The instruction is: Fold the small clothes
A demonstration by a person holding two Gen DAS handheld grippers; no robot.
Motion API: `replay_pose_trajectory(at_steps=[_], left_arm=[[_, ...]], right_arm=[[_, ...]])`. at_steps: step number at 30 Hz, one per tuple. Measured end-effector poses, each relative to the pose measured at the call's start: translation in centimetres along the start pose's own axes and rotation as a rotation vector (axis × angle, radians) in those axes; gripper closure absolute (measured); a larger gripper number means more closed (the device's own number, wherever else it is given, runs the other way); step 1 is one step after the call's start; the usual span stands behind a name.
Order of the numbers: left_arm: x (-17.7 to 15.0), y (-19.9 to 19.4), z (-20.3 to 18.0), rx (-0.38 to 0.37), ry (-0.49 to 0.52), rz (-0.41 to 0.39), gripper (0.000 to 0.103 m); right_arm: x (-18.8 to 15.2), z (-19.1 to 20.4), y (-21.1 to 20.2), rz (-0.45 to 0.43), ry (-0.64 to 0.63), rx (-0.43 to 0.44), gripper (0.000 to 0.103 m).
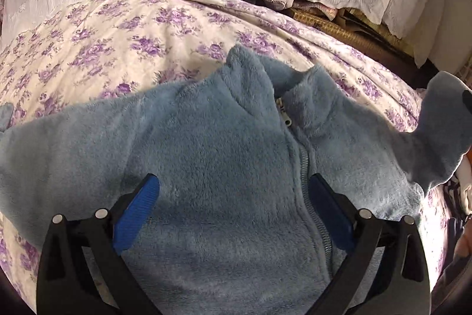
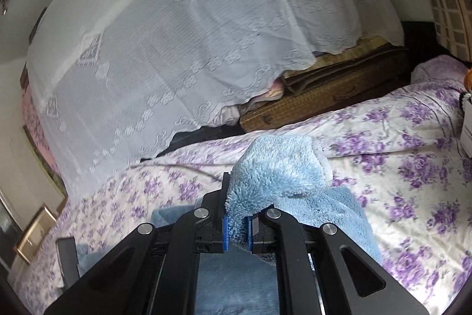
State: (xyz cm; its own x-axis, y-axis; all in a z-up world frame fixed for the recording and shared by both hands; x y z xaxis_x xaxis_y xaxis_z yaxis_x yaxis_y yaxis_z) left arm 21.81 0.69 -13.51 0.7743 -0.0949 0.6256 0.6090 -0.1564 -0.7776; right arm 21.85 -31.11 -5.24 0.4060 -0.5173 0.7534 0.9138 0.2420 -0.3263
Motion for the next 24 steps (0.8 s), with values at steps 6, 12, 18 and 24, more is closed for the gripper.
replay_pose_trajectory(at_steps=[6,12,18,24], left_arm=[[-0.2,0.8,0.9,0.019,-0.024,0.031,0.005],[-0.3,1.3,2.1,-0.016,-0.088,0.045,0.005],[-0.2,1.2,2.3,0.013,-0.086,0.035,0.005],[-0.1,0.8,3.4,0.034,-0.123,0.019,0.004]], right_arm=[[-3.0,2.4,1.7,0.042,-0.052,-0.002,0.094],[-6.2,4.8,2.8,0.075,-0.135,0.015,0.094],[-9.0,7.5,3.2,0.091,-0.234,0.044,0.094],[-10.6,10.0,3.1,0.118,-0.356,0.058,0.094]])
Point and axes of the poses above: each gripper's, at about its wrist camera, not at the fingertips, and y roughly the way its jaws point, z to its left, x to its top, the point moved 6 cm from there along y, roughly the way its jaws point, and after that the axes turned 12 degrees about y, right-handed, at the moved point
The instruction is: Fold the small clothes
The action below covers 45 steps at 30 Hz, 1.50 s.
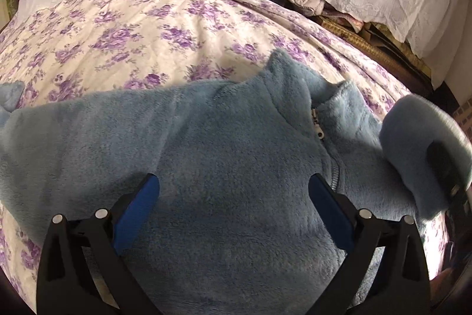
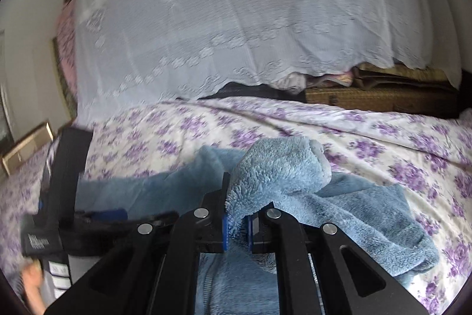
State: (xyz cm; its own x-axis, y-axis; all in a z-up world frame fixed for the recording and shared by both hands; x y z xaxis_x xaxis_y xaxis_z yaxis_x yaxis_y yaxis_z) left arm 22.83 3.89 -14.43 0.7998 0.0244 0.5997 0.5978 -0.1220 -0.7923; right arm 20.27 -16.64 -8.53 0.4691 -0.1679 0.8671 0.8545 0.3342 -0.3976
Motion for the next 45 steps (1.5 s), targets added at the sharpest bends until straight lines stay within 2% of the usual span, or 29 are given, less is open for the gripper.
replay_pose_trajectory(at_steps=[4,6,8,9,10,11,16,19,20,23,24,28,30,33,36,37,39,40,41,42,43,45], left_arm=[[0.0,0.2,0.4,-0.014,-0.024,0.005,0.004],[0.0,0.1,0.4,-0.009,-0.02,0.004,0.004],[0.0,0.1,0.3,-0.001,-0.014,0.003,0.005],[-0.1,0.1,0.3,0.0,-0.013,0.004,0.005],[-0.1,0.1,0.3,0.0,-0.014,0.005,0.005],[-0.1,0.1,0.4,-0.001,-0.014,0.006,0.005],[0.1,-0.2,0.5,0.01,-0.013,0.001,0.005],[0.3,-1.3,0.1,0.011,0.016,-0.03,0.005],[0.4,-1.6,-0.2,-0.013,0.026,-0.033,0.005],[0.3,-1.6,-1.9,-0.189,0.032,-0.012,0.005],[0.2,-1.4,-2.2,-0.221,0.03,-0.002,0.005],[0.0,-0.9,-1.9,-0.269,-0.025,0.015,0.005],[0.3,-1.6,-1.5,-0.329,-0.071,-0.009,0.005],[0.4,-2.1,-1.6,-0.394,-0.087,-0.022,0.005],[-0.6,-0.1,-2.8,-0.431,-0.065,0.065,0.005],[-1.0,0.6,-3.0,-0.429,-0.065,0.086,0.005],[-1.0,0.4,-3.4,-0.409,-0.036,0.072,0.005],[-0.8,0.0,-3.7,-0.423,-0.028,0.056,0.007],[-0.7,-0.5,-4.0,-0.454,-0.025,0.038,0.012],[-0.6,-0.8,-4.4,-0.496,-0.019,0.032,0.025],[-0.6,-0.9,-4.9,-0.521,-0.009,0.037,0.029],[-0.8,-0.4,-5.6,-0.519,0.015,0.053,0.035]], right_arm=[[-0.8,0.4,0.8,0.045,-0.032,0.007,0.094],[-1.4,0.2,1.7,0.108,-0.058,0.022,0.093],[-2.5,0.4,2.7,0.186,-0.07,0.043,0.088],[-3.1,0.5,3.2,0.229,-0.074,0.052,0.079],[-3.7,0.6,3.7,0.281,-0.08,0.053,0.053],[-4.1,0.7,3.7,0.295,-0.086,0.052,0.041],[-4.5,1.1,1.6,0.338,-0.115,0.112,0.038],[-3.3,1.0,-1.5,0.276,-0.144,0.117,0.035],[-2.7,0.5,-2.1,0.252,-0.138,0.109,0.035],[-0.3,-2.6,-3.1,0.161,-0.052,0.068,0.034],[0.3,-4.0,-2.9,0.142,-0.012,0.048,0.034],[1.9,-10.2,-2.0,0.102,0.215,-0.01,0.034],[1.9,-12.4,-1.9,0.1,0.3,-0.018,0.034],[1.8,-14.1,-1.8,0.083,0.341,-0.037,0.035],[1.5,-14.5,-1.5,0.081,0.346,-0.052,0.035],[1.5,-14.5,-1.4,0.083,0.341,-0.053,0.035],[1.4,-14.2,-1.6,0.079,0.335,-0.051,0.035],[1.5,-14.1,-1.8,0.073,0.333,-0.05,0.035],[1.7,-14.1,-1.8,0.068,0.333,-0.048,0.035],[1.8,-14.0,-1.9,0.066,0.332,-0.044,0.035],[1.8,-13.9,-2.0,0.063,0.332,-0.041,0.035],[2.0,-13.9,-2.2,0.053,0.335,-0.039,0.035]])
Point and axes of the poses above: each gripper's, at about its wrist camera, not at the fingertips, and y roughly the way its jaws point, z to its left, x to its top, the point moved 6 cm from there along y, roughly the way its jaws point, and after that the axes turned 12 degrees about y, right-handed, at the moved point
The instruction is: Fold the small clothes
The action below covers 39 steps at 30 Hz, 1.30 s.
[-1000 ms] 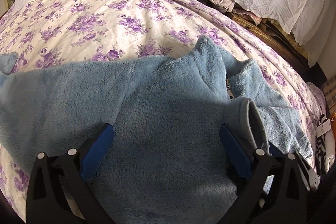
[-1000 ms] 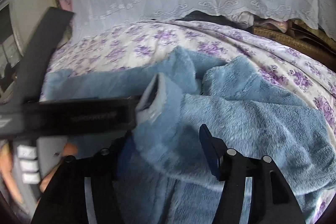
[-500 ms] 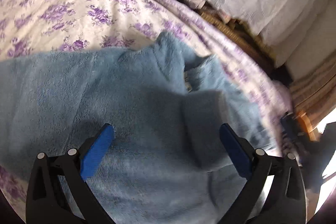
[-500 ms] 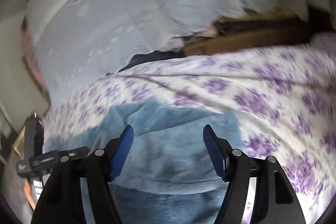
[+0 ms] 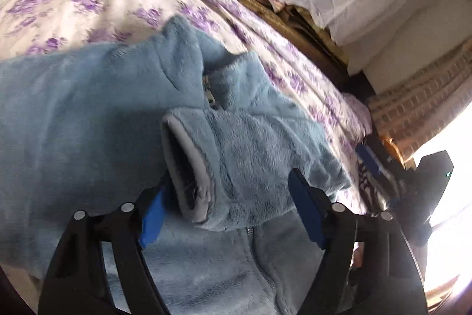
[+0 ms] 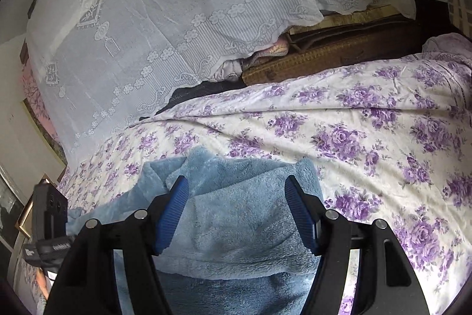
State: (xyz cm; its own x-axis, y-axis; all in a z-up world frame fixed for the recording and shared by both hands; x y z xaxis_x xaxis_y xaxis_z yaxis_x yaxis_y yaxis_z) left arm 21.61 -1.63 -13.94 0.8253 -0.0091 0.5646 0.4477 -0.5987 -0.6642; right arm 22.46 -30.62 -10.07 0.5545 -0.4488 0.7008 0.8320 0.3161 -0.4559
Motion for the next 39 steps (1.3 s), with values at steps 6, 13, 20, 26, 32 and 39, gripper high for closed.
replay_pose_trajectory(at_steps=[6,13,20,26,32,39], left_arm=[[0.3,0.1,1.2,0.053,-0.016,-0.006,0.094],[0.2,-0.9,3.2,0.13,-0.042,-0.001,0.093],[-0.6,0.7,3.5,0.191,-0.011,0.05,0.081],[-0.7,0.9,3.6,0.17,-0.025,0.051,0.08],[-0.7,1.0,3.5,0.174,-0.025,0.046,0.079],[-0.9,1.0,3.5,0.179,-0.026,0.028,0.078]], right_arm=[[0.9,-0.3,-0.9,-0.052,0.01,0.007,0.041],[0.1,-1.1,1.9,0.022,-0.001,-0.024,0.074],[-2.3,-6.4,7.7,0.251,0.094,-0.159,0.094],[-3.0,-3.8,2.6,0.194,-0.031,-0.138,0.089],[-7.4,-4.1,1.6,0.238,-0.17,-0.226,0.084],[-2.3,-2.4,1.8,0.135,-0.081,-0.192,0.057]])
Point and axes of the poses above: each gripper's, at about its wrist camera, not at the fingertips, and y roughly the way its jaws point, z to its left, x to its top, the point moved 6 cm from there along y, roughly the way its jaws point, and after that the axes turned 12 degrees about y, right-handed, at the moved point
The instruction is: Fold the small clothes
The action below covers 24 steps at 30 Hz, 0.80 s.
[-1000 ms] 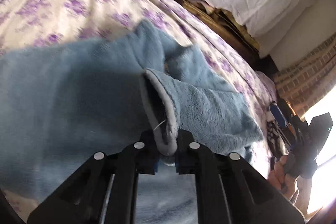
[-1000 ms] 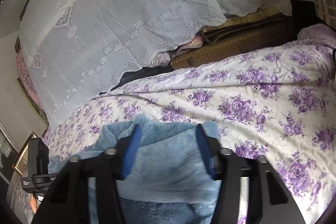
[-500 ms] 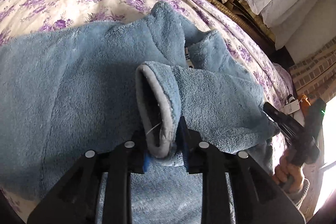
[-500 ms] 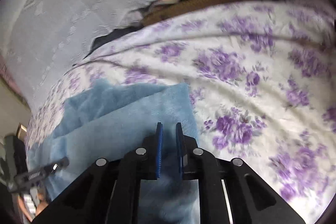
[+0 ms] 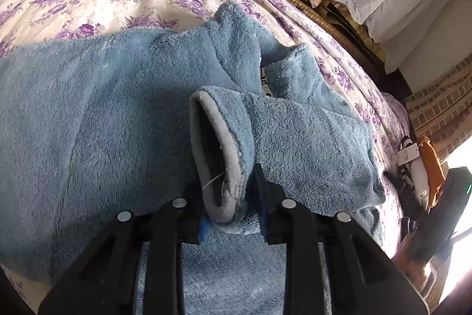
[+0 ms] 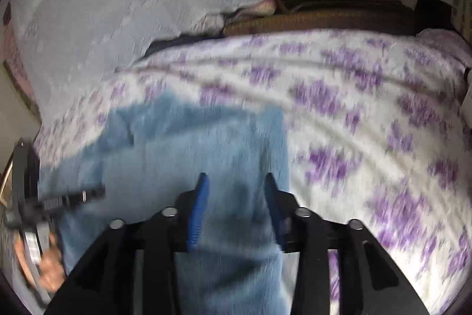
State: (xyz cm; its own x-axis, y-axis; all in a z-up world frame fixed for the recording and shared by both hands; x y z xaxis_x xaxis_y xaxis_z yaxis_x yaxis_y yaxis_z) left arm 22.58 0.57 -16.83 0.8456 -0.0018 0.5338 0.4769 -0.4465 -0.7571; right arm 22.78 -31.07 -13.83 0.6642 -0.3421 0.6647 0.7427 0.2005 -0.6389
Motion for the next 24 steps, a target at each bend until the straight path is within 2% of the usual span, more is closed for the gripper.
replay_pose_trajectory(at_steps=[2,3,6,7,8,9,10,11,14,15,16,17,19,22,24], left_arm=[[0.0,0.0,0.0,0.001,0.002,-0.003,0.077],[-0.1,0.0,-0.1,0.001,0.003,-0.003,0.077],[-0.1,0.1,-0.2,-0.007,0.001,-0.005,0.074],[0.0,0.1,-0.1,-0.013,0.0,-0.004,0.073],[0.0,0.2,-0.2,-0.02,0.0,-0.004,0.07],[0.0,0.2,-0.3,-0.033,0.003,-0.005,0.064],[0.1,0.3,-0.5,-0.042,0.011,-0.005,0.062],[0.2,0.3,-0.8,-0.042,0.023,-0.005,0.058],[0.1,0.4,-1.5,-0.017,0.065,-0.003,0.051],[0.1,0.4,-1.7,-0.008,0.078,-0.002,0.049],[0.1,0.5,-1.8,-0.003,0.085,-0.003,0.049],[0.1,0.5,-1.9,0.004,0.094,-0.003,0.047],[0.0,0.4,-2.1,0.019,0.109,-0.005,0.047],[-0.2,-0.5,-2.0,0.02,0.092,-0.02,0.044],[-0.3,-1.4,-1.9,0.004,0.075,-0.034,0.034]], right_arm=[[2.2,0.5,1.3,-0.026,0.011,-0.036,0.052],[2.7,0.5,2.7,-0.007,0.019,-0.048,0.05],[1.2,-1.5,8.3,0.118,0.07,-0.067,0.042],[1.2,-1.8,8.1,0.071,0.085,-0.022,0.041],[1.6,-2.2,7.2,0.07,0.125,0.018,0.043],[2.2,-2.7,6.1,0.034,0.157,0.016,0.044],[2.7,-3.0,4.1,-0.034,0.16,0.016,0.043],[2.7,-2.6,2.6,-0.068,0.134,0.026,0.043],[0.9,-1.4,0.0,-0.056,0.054,0.08,0.042],[-0.9,-0.7,0.3,-0.02,0.007,0.081,0.041],[-2.6,-0.4,1.1,0.029,-0.039,0.069,0.035],[-4.5,0.0,2.6,0.1,-0.104,0.016,0.029],[-3.9,0.3,1.8,0.067,-0.111,0.002,0.03],[-3.1,0.0,-1.3,-0.08,-0.072,0.004,0.03],[-3.4,0.9,-2.6,-0.104,-0.123,0.053,0.027]])
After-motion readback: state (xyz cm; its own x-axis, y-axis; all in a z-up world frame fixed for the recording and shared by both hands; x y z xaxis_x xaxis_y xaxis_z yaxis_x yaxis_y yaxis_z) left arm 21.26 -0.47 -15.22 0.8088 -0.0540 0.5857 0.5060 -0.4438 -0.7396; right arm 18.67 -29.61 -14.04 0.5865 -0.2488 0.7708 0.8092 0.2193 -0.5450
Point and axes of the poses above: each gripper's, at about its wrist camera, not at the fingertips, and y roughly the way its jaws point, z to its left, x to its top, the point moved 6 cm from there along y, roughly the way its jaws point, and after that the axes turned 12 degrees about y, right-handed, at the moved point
